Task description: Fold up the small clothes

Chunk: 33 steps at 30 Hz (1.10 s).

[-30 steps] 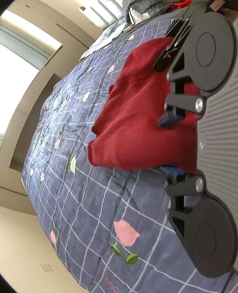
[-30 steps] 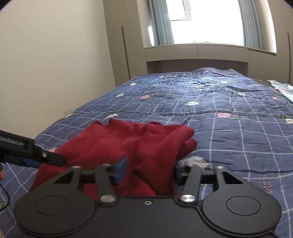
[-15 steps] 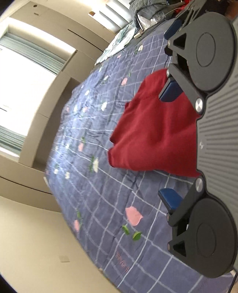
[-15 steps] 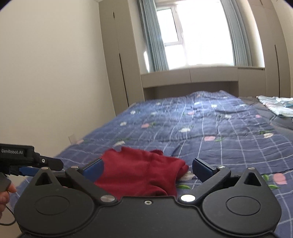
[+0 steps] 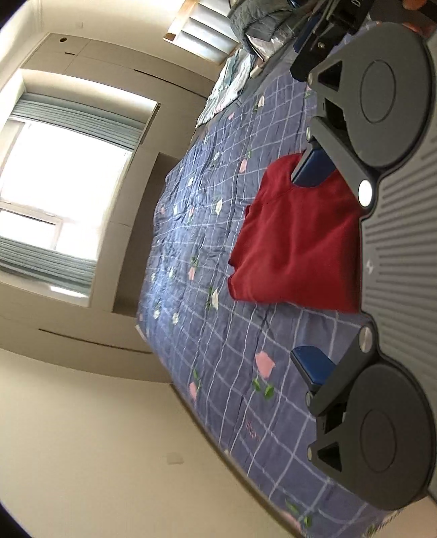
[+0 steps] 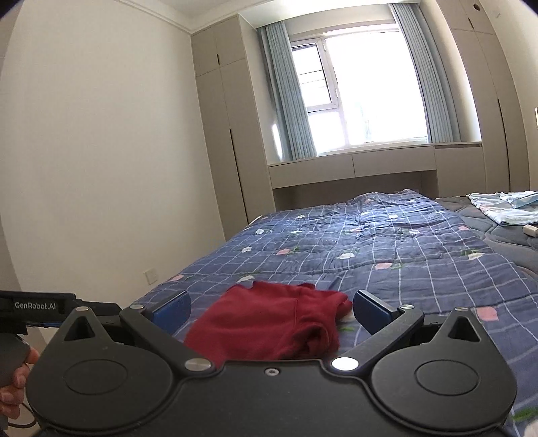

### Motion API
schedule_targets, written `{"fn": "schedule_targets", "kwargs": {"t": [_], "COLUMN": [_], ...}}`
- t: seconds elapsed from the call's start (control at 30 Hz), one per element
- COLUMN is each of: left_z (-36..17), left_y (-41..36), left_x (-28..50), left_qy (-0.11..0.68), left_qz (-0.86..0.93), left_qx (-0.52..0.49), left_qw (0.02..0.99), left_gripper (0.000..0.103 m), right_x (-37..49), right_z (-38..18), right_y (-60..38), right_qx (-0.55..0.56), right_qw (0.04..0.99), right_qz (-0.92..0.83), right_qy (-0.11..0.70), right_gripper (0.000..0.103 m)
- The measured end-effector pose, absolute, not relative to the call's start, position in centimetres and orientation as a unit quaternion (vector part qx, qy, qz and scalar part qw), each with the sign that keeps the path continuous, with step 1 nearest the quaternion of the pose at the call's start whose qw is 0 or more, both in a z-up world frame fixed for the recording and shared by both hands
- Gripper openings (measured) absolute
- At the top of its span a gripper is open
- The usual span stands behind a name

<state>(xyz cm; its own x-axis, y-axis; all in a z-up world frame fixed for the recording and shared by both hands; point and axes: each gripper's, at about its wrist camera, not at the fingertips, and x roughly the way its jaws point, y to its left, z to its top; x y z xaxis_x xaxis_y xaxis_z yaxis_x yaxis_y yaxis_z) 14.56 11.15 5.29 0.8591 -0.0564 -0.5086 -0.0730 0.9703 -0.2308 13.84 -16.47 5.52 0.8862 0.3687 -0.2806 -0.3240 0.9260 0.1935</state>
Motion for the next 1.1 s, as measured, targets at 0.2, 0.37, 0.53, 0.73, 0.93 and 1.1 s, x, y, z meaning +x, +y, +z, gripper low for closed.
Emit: {"fn": "schedule_targets", "kwargs": {"t": [0.2,0.37,0.53,0.73,0.93,1.1], "left_z": [4.3,3.8,3.1,2.3,1.6,1.6], "left_y": [10.8,10.9,10.9,10.7,10.8,11.0], "left_x": [10.2,7.1,5.2,4.1,3.8,3.8], "left_qy": [0.260,0.253,0.256,0.258,0.264,0.265], "left_qz": [0.027,0.043,0.053,0.061,0.064,0.065], "left_qx": [-0.106,-0.105,-0.099,-0.089,-0.085,-0.089], "left_qw": [0.959,0.961,0.960,0.960,0.959,0.958], "left_gripper": [0.103,0.103,0.103,0.103,0.103,0.103], "right_x": [10.6,8.2,6.6,6.7,7.0,6.8], "right_z": [4.9,4.5,3.8,3.4,3.2,3.0], "right_y": [-16.8,-17.0,-16.4,-16.0,-15.9,-15.8], "right_qx": [0.053,0.048,0.029,0.019,0.018,0.016], "right_qw": [0.970,0.969,0.968,0.967,0.966,0.965], "right_qz": [0.178,0.182,0.191,0.195,0.195,0.197], "right_qy": [0.158,0.161,0.160,0.165,0.171,0.174], "right_gripper": [0.102,0.102,0.102,0.102,0.102,0.102]}}
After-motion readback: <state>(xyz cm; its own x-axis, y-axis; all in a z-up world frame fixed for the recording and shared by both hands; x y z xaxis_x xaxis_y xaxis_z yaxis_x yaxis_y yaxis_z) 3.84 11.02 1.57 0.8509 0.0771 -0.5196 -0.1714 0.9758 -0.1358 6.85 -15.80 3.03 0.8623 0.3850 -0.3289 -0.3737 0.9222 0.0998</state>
